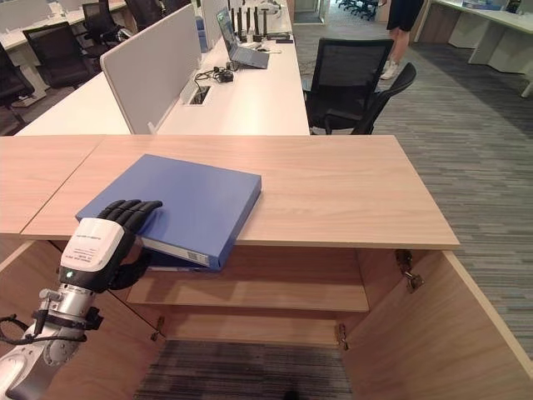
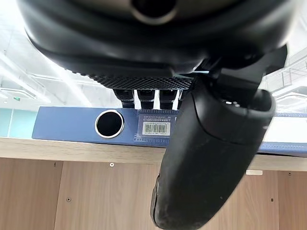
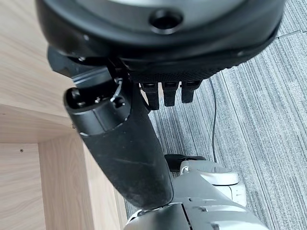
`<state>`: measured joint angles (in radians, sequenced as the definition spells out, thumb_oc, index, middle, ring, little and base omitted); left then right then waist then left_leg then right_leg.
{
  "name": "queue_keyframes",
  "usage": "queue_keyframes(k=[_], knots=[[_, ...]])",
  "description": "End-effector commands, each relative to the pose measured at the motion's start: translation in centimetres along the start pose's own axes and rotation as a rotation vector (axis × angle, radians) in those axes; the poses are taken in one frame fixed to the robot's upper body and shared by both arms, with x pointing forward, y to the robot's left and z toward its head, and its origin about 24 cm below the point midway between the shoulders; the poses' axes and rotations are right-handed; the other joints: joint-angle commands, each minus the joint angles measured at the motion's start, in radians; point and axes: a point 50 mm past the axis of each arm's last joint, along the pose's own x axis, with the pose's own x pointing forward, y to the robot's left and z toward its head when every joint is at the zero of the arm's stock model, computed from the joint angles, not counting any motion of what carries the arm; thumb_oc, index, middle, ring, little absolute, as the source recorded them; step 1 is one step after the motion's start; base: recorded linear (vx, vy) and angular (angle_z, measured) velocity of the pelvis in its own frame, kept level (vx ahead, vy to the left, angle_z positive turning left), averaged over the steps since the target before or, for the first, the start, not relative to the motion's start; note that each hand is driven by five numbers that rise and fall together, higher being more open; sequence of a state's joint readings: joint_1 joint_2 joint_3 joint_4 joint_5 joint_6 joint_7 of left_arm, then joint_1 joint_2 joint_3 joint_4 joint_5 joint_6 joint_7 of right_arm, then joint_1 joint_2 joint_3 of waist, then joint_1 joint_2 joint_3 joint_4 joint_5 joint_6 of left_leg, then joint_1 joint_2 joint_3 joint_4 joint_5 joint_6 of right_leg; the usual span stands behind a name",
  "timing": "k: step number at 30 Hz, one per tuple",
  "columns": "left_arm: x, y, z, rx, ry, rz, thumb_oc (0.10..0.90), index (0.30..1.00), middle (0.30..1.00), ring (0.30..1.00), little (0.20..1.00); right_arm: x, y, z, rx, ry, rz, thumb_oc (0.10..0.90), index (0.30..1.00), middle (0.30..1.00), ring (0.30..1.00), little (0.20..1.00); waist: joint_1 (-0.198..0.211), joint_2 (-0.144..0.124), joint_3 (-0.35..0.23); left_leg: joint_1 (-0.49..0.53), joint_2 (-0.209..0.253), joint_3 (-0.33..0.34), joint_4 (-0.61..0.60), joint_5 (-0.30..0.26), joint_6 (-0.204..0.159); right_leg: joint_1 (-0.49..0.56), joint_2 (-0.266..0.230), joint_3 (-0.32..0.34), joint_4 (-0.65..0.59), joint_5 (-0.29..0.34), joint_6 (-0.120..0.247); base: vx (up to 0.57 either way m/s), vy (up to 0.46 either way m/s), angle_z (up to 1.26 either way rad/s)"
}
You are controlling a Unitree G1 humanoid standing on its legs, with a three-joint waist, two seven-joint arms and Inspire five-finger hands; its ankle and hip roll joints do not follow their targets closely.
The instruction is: Put the empty folder in the office cabinet
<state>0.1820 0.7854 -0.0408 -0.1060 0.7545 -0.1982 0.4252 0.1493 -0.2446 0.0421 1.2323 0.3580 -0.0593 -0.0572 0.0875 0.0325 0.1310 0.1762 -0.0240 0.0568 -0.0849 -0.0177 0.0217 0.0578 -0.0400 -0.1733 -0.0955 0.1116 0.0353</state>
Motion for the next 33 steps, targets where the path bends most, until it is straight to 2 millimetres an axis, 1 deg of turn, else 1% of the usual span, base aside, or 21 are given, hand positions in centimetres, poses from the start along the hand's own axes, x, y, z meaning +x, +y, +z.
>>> queue_keyframes(k=[1,4,16,27,33], knots=[[2.6,5.2,0.4,0.092,-0.103,0.227,0.8,0.9,0.9,0.9,0.9,0.4,-0.3,2.5,0.019,-0.045,-0.024,0.8,0.9,0.9,0.9,0.9,0.0,0.007,0.024,-0.022,0.049,-0.038,-0.002,-0.045,-0.089,0.156,-0.024,0.016,0.012,-0.176,0.084,0.0,0.0,0.0],[2.5,5.5,0.5,0.087,-0.103,0.241,0.8,0.9,0.9,0.9,0.9,0.5,-0.2,2.5,0.017,-0.045,-0.022,0.8,0.9,0.9,0.9,0.9,0.001,0.006,0.024,-0.022,0.049,-0.039,-0.002,-0.044,-0.089,0.156,-0.023,0.016,0.012,-0.175,0.084,0.0,0.0,0.0],[2.2,5.7,0.6,0.058,-0.093,0.252,0.8,0.9,0.9,0.9,0.9,0.5,-0.2,2.4,0.011,-0.038,-0.022,0.8,0.9,0.9,0.9,0.9,0.005,0.008,0.024,-0.021,0.049,-0.043,-0.002,-0.044,-0.089,0.158,-0.021,0.011,0.011,-0.177,0.082,0.0,0.0,0.0],[2.2,5.7,1.2,0.029,-0.12,0.243,0.8,0.9,0.9,0.9,0.9,0.4,-0.1,2.2,0.011,-0.03,-0.019,0.8,0.9,0.9,0.9,0.9,0.004,0.013,0.025,-0.024,0.05,-0.042,-0.002,-0.041,-0.09,0.156,-0.021,0.012,0.011,-0.178,0.081,0.0,0.0,0.0],[2.5,6.2,1.9,0.026,-0.16,0.253,0.8,0.9,0.9,0.9,0.9,0.4,-0.1,2.2,0.009,-0.028,-0.018,0.8,0.9,0.9,0.9,0.9,-0.001,0.016,0.026,-0.026,0.052,-0.039,-0.002,-0.04,-0.091,0.153,-0.021,0.015,0.011,-0.177,0.082,0.0,0.0,0.0]])
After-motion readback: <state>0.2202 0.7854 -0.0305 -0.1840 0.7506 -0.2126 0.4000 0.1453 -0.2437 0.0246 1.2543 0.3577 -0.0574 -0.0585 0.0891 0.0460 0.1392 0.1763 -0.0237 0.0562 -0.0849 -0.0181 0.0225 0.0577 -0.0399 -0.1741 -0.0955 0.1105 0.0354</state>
